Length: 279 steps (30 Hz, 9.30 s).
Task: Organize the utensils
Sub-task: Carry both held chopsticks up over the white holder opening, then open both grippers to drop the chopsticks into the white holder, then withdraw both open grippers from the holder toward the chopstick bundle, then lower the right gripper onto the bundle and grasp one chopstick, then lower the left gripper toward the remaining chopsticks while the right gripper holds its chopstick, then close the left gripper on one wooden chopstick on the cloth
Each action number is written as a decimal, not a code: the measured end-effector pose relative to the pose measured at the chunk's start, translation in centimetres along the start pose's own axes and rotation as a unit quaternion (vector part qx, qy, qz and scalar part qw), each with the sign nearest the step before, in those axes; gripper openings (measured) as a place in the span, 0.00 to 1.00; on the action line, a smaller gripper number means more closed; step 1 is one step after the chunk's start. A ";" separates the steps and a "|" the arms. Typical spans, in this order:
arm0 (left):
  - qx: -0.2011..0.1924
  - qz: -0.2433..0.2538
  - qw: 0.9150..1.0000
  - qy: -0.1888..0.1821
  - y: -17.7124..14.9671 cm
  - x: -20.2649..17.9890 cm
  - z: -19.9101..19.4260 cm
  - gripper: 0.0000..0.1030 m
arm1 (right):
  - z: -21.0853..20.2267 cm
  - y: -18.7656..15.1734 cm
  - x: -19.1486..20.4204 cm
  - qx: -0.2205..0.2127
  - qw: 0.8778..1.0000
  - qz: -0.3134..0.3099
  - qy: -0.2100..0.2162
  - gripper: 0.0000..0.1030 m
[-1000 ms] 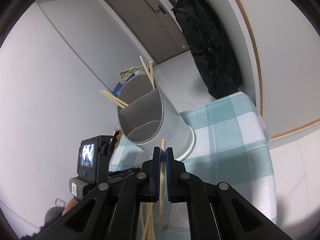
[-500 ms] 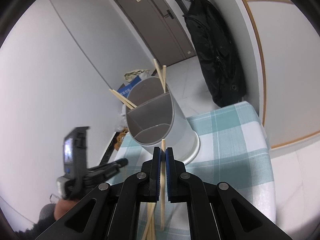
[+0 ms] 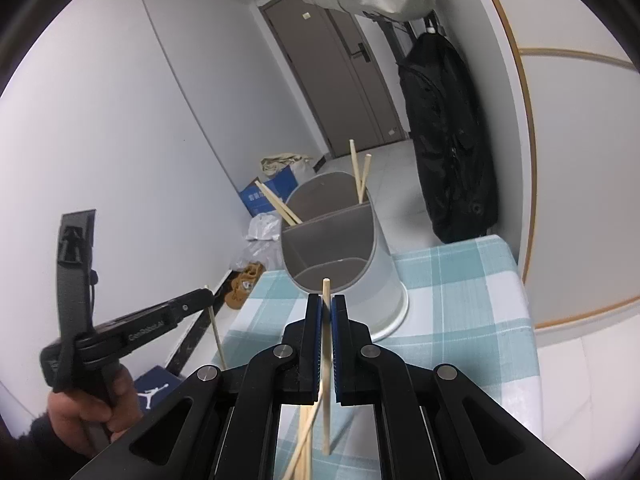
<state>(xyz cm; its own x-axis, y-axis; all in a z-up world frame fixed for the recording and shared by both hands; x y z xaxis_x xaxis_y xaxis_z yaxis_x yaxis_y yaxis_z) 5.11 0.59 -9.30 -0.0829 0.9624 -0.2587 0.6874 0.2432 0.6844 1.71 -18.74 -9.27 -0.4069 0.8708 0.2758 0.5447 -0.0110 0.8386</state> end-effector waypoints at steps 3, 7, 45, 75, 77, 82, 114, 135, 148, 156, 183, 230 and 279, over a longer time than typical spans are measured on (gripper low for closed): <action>-0.002 -0.005 1.000 0.000 0.1 0.0 -0.5 0.00 | 0.0 0.2 0.6 -0.003 1.000 -0.008 -0.002 0.04; -0.011 -0.005 1.000 -0.009 0.5 -0.4 -1.9 0.00 | -0.2 0.5 1.6 -0.009 1.000 -0.021 0.000 0.04; -0.029 0.008 0.998 -0.050 13.9 -6.3 -5.5 0.00 | -0.4 18.1 -0.7 -0.092 0.996 -0.015 -0.005 0.04; -0.042 0.000 0.997 -0.058 15.6 -6.3 1.5 0.00 | 6.7 19.6 -2.1 -0.093 0.994 -0.057 -0.016 0.04; -0.039 0.004 0.997 -0.062 15.4 -6.5 1.6 0.00 | 7.1 19.1 -2.2 -0.087 0.994 -0.061 -0.019 0.04; -0.013 0.013 0.997 -0.078 14.5 -6.9 2.4 0.00 | 7.6 17.8 -2.2 -0.072 0.995 -0.064 -0.020 0.04; 0.006 0.005 0.999 -0.054 11.4 -5.5 -1.8 0.57 | 2.0 13.2 -2.4 -0.043 0.999 -0.013 -0.004 0.47; -0.027 0.004 0.999 -0.025 6.7 -3.5 -5.9 0.71 | -1.9 7.4 0.7 -0.018 1.000 -0.017 -0.001 0.69; -0.010 -0.022 1.000 0.001 2.0 0.8 -2.5 0.72 | 0.7 0.9 1.2 0.049 0.999 -0.012 -0.001 0.75; 0.013 -0.033 0.999 0.014 -1.1 3.8 1.5 0.72 | 3.7 -2.5 2.1 0.120 0.992 -0.032 0.001 0.72; 0.043 -0.130 0.990 0.021 -0.3 9.8 2.0 0.72 | 15.7 -7.8 3.9 0.286 0.951 -0.112 -0.034 0.35; 0.199 -0.082 0.976 0.014 -5.8 4.5 7.3 0.72 | 7.2 -3.4 -3.8 0.122 0.980 0.159 0.011 0.04; 0.207 0.021 0.969 0.137 -6.3 2.3 11.6 0.73 | 1.3 -0.6 -6.7 0.026 0.990 0.139 0.004 0.04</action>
<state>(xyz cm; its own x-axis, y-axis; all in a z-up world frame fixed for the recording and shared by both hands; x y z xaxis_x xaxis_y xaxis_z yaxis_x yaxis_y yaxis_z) 8.96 -0.09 -22.11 -0.1971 0.9804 -0.0071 0.9201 0.1875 0.3438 5.09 -23.94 -12.25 -0.2416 0.8332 0.4974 0.6736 -0.2250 0.7041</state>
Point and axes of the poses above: each gripper's, at about its wrist camera, not at the fingertips, and z roughly the way its jaws point, x to its left, y to its top, the point moved 6 cm from there along z, roughly the way its jaws point, and after that the axes turned 8 degrees about -z, right-handed, at the moved point
